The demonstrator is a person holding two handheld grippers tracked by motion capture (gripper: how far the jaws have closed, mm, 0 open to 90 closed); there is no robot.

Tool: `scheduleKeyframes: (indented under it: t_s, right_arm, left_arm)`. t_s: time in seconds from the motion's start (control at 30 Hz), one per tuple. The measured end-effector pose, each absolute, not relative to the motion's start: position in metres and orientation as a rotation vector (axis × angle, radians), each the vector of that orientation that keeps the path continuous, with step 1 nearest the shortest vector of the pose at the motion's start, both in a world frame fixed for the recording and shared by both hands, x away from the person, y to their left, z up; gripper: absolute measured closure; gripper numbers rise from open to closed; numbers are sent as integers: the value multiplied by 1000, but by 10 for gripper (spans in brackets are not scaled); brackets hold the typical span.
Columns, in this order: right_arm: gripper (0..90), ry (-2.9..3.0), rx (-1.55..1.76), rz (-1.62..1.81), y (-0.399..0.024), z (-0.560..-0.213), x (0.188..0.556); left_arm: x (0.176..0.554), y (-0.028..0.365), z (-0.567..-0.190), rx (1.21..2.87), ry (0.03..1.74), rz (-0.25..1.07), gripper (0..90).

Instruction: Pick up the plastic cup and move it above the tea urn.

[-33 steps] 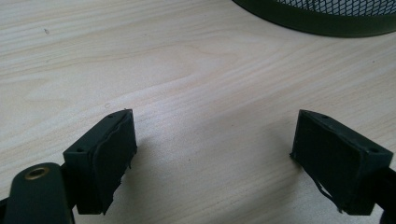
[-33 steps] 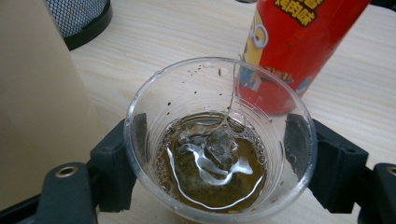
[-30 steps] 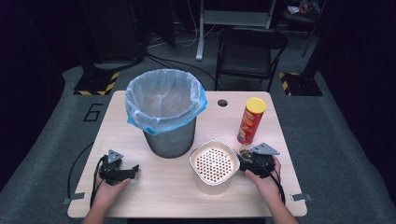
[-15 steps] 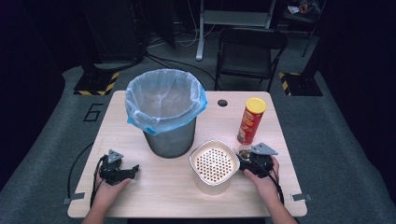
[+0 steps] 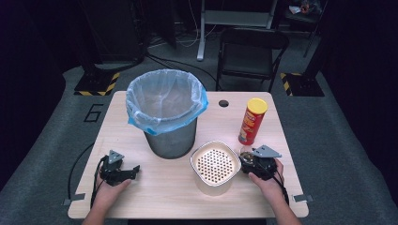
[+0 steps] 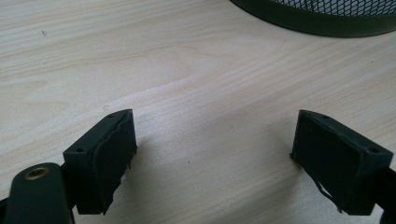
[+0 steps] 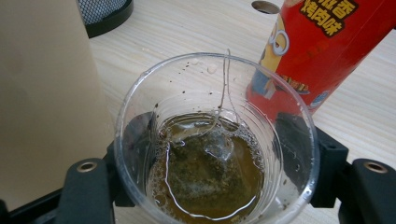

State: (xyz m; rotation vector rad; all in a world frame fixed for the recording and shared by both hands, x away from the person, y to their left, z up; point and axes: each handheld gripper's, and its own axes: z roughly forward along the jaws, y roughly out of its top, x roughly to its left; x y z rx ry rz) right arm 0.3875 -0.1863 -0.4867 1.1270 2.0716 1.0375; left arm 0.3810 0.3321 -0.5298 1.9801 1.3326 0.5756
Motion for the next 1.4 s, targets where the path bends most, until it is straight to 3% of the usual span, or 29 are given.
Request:
scheduleKeyframes:
  t_s: [0.6, 1.4]
  right_arm:
    - [313, 2153, 1050, 1019, -192, -474, 389]
    - [321, 2253, 843, 1105, -189, -391, 408]
  left_arm:
    - [381, 332, -530, 1980, 1333, 576, 134]
    - [381, 332, -530, 1977, 1336, 573, 134]
